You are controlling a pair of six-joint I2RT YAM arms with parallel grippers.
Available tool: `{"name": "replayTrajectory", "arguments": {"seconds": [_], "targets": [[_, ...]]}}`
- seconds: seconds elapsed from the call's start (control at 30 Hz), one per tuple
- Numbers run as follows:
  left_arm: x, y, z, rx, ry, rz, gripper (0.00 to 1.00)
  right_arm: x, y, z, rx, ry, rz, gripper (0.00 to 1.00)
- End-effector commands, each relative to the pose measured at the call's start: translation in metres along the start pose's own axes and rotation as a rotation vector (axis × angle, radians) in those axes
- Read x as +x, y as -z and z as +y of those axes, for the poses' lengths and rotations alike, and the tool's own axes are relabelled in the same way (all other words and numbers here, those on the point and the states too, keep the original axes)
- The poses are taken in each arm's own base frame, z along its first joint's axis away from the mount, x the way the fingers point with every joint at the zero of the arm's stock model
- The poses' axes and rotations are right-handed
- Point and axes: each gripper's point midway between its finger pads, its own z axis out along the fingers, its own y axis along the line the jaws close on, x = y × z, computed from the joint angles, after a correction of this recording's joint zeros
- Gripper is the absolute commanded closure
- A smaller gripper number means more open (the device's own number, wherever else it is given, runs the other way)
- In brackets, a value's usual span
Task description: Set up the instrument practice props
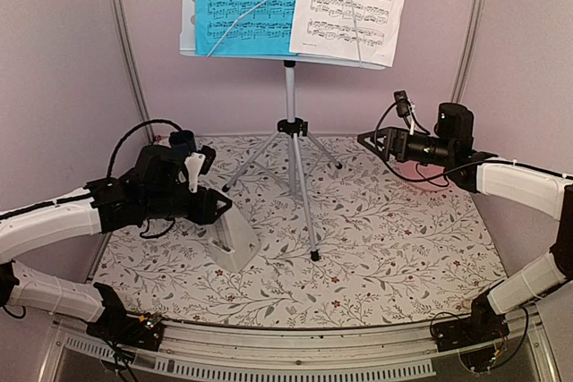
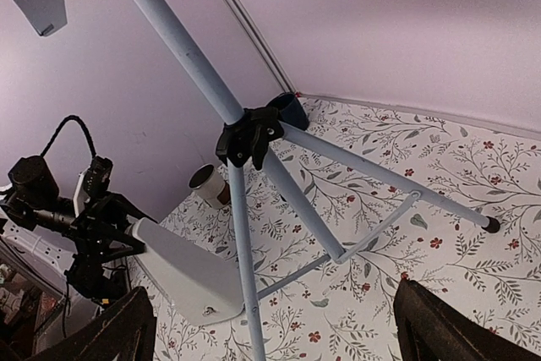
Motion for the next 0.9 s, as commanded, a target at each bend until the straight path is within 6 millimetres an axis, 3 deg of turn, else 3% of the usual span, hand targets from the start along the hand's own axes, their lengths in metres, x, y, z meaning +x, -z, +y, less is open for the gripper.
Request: {"name": "replayTrajectory", "arguments": {"seconds": [0.0, 0.37, 0.47, 0.63, 0.77, 0.87], "targets": [[-0.034, -0.002, -0.038, 0.100, 0.049, -0.129, 0.75, -0.008, -0.004, 0.009, -0.025, 0.015, -0.011, 0.00], [-0.037, -0.039, -0.076, 0.066, 0.105, -0.117, 0.77, -0.003, -0.016, 0.022, -0.051, 0.023, 0.018, 0.00], [-0.038, -0.044, -0.090, 0.040, 0.091, -0.110, 0.67, -0.002, -0.021, 0.029, -0.057, 0.034, 0.029, 0.00], [-0.036, -0.048, -0.102, 0.048, 0.069, -0.100, 0.34, 0.009, -0.032, 0.040, -0.062, 0.050, 0.065, 0.00], [-0.045, -0.031, -0.111, 0.138, 0.055, -0.138, 0.04, 0.013, -0.040, 0.052, -0.043, 0.078, 0.084, 0.00], [-0.050, -0.016, -0.108, 0.217, 0.053, -0.171, 0.01, 0.020, -0.045, 0.061, -0.052, 0.080, 0.097, 0.00]]}}
